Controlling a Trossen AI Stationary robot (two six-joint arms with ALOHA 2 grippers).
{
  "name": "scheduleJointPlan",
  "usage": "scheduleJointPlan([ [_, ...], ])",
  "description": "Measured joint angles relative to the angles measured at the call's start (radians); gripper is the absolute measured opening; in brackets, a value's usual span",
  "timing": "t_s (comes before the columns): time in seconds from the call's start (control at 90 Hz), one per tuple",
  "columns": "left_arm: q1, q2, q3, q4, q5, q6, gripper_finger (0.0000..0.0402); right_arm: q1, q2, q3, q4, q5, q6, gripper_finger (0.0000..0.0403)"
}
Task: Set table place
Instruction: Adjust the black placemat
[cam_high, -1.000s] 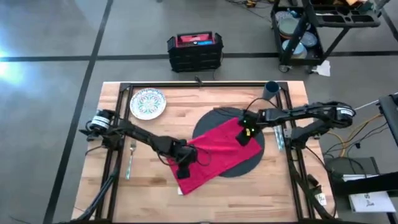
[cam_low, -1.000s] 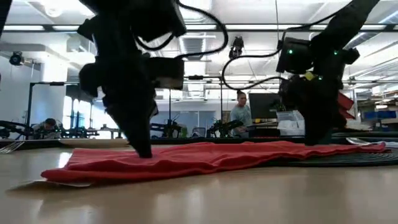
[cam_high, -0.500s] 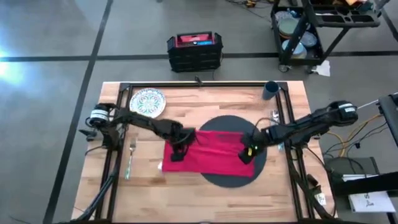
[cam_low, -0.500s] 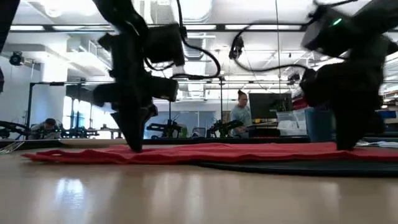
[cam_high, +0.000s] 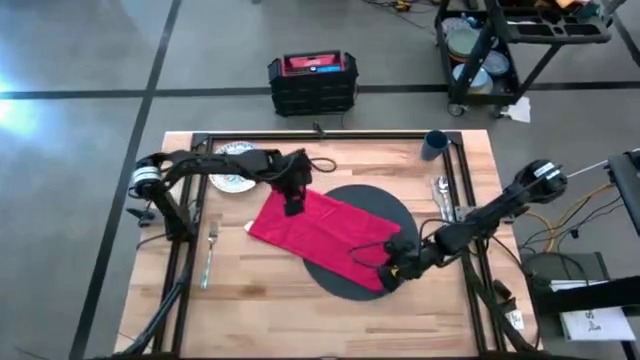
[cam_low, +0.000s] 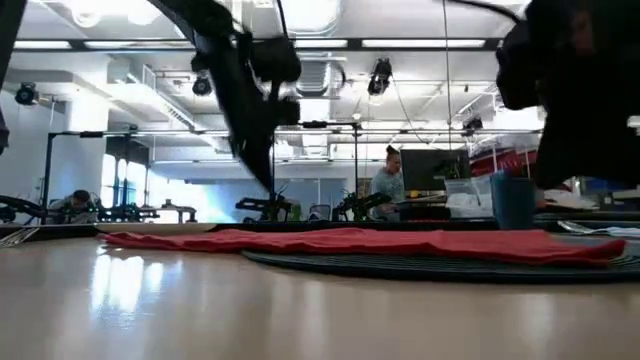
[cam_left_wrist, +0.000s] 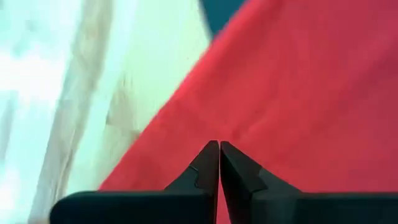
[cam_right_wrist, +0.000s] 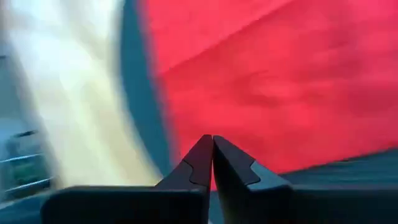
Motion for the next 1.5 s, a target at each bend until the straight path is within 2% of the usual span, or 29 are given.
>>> scheduleJointPlan([
  [0.089, -0.062, -0.020, -0.017, -0.025, -0.014, -0.148, 0.0000, -0.064, 0.001, -0.007, -0.069, -0.025, -0.077, 0.0000],
  [0.178, -0.157, -0.024, -0.052, -0.017, -0.098, -0.260, 0.0000, -0.153, 0.002, -0.024, -0.072, -0.071, -0.183, 0.0000],
  [0.322, -0.277, -0.003, -0.124, -0.024, -0.180, -0.373, 0.0000, -0.290, 0.005, -0.033, -0.067, -0.115, -0.322, 0.0000],
  [0.467, -0.283, 0.028, -0.203, -0.023, -0.215, -0.424, 0.0000, -0.385, 0.006, -0.043, -0.067, -0.159, -0.412, 0.0000],
  [0.6, -0.231, 0.036, -0.273, 0.025, -0.218, -0.370, 0.0000, -0.409, 0.013, -0.067, -0.057, -0.208, -0.418, 0.0000],
  [0.8, -0.120, 0.033, -0.308, 0.100, -0.119, -0.193, 0.0000, -0.341, 0.013, -0.085, 0.000, -0.236, -0.332, 0.0000],
  [1.033, -0.015, 0.036, -0.264, 0.098, -0.125, -0.044, 0.0000, -0.208, 0.022, -0.088, 0.067, -0.207, -0.178, 0.0000],
  [1.178, 0.047, 0.043, -0.219, 0.117, -0.129, 0.041, 0.0000, -0.114, 0.023, -0.088, 0.112, -0.159, -0.064, 0.0000],
  [1.356, 0.122, 0.092, -0.183, 0.139, -0.063, 0.135, 0.0000, -0.017, 0.082, -0.088, 0.270, -0.115, 0.044, 0.0000],
  [1.411, 0.134, 0.106, -0.166, 0.139, -0.061, 0.142, 0.0000, 0.008, 0.106, -0.077, 0.342, -0.082, 0.053, 0.0000],
  [1.5, 0.131, 0.098, -0.139, 0.116, -0.063, 0.119, 0.0000, 0.032, 0.105, -0.033, 0.345, 0.014, 0.032, 0.0000],
])
